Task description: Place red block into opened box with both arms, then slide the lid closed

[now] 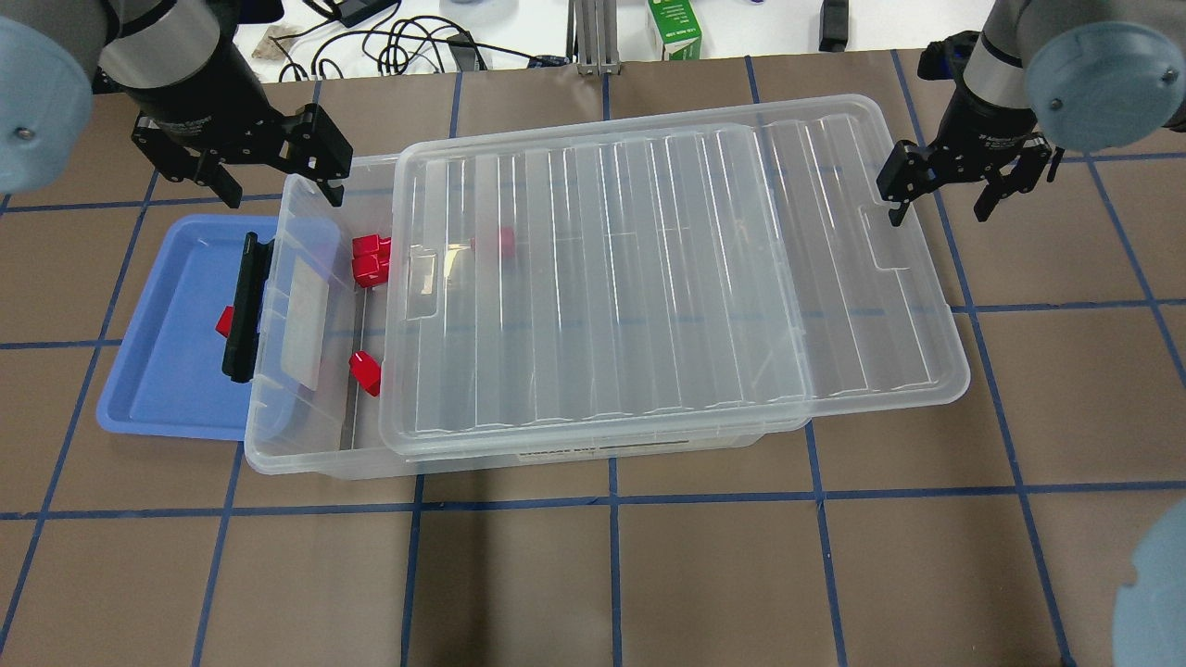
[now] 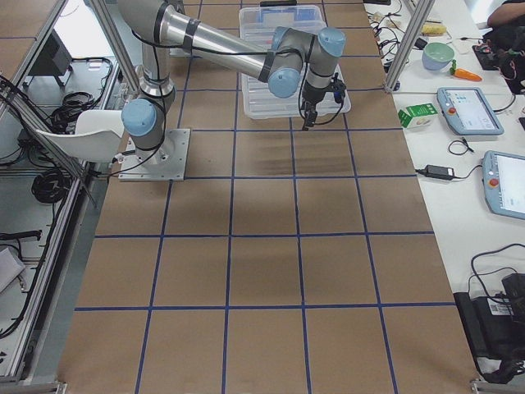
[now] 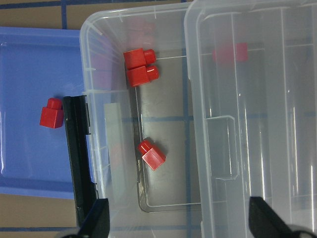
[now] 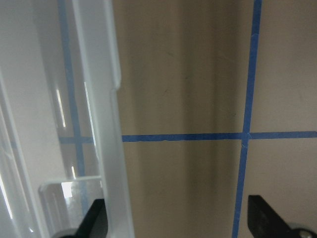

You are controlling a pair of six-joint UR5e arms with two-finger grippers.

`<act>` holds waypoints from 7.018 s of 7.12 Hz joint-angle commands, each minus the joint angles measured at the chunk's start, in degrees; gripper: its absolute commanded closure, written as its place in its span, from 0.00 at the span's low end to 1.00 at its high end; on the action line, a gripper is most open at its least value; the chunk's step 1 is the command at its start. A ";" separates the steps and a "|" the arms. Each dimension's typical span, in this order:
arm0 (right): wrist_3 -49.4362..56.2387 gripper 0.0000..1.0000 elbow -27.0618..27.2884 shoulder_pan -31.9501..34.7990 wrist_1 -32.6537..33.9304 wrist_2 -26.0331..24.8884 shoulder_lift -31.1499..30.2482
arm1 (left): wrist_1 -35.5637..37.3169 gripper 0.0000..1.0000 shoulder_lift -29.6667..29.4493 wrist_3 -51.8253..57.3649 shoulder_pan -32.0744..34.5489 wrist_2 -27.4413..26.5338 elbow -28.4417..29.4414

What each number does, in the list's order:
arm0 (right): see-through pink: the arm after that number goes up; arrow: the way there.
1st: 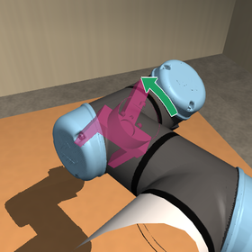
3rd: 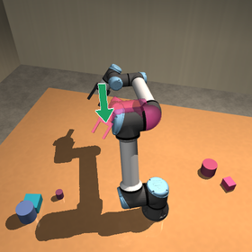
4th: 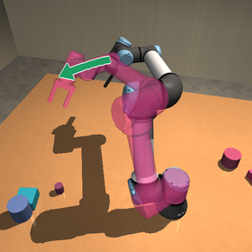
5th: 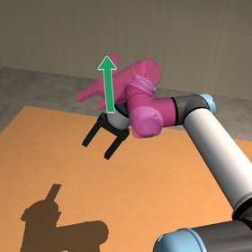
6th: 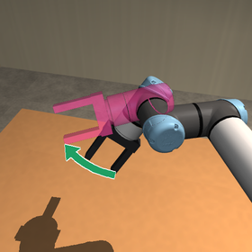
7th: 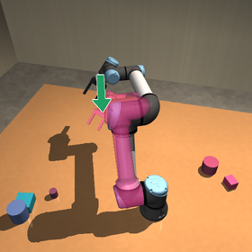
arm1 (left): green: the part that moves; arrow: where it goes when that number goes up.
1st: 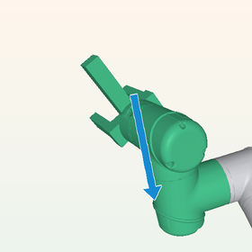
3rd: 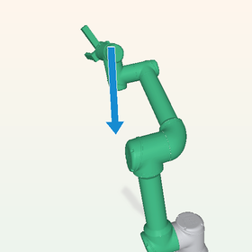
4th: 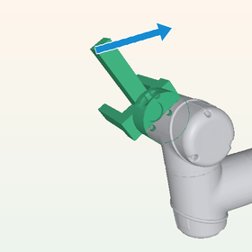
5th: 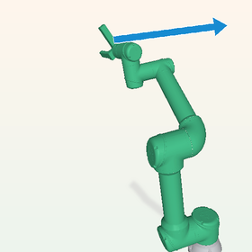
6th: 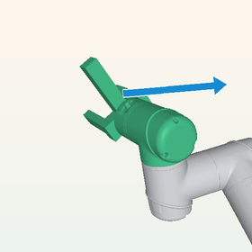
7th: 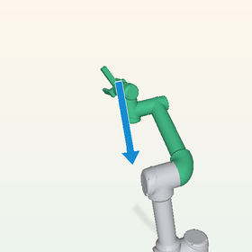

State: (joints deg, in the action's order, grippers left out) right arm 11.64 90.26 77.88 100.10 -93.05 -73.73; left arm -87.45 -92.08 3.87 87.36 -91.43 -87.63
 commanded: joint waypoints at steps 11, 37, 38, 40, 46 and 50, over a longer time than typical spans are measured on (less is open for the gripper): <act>9.19 0.00 0.00 -6.16 -0.52 -1.35 -0.44 | 0.00 0.00 0.06 0.00 0.00 -0.07 0.00; -10.14 0.00 -1.32 9.48 -17.40 2.52 -17.41 | 25.67 1.00 -22.54 37.97 -27.16 5.77 -10.23; -10.14 0.00 -1.23 9.48 -17.31 2.35 -17.41 | 20.44 1.00 -20.61 37.79 -26.81 4.52 -7.15; -10.15 0.00 -1.32 9.48 -17.14 2.52 -17.41 | 11.38 1.00 -14.91 31.24 -21.92 4.51 -2.83; -10.85 0.00 -1.32 9.31 -17.05 2.52 -17.32 | 16.83 1.00 -7.23 6.50 -4.13 5.12 -13.16; -10.84 0.00 -1.32 9.22 -17.05 2.61 -17.32 | 29.75 1.00 -8.64 4.67 -2.20 5.12 -22.83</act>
State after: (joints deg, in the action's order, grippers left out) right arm 0.91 88.94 87.12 83.03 -90.52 -91.06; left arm -63.23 -100.31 9.40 84.93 -86.48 -107.28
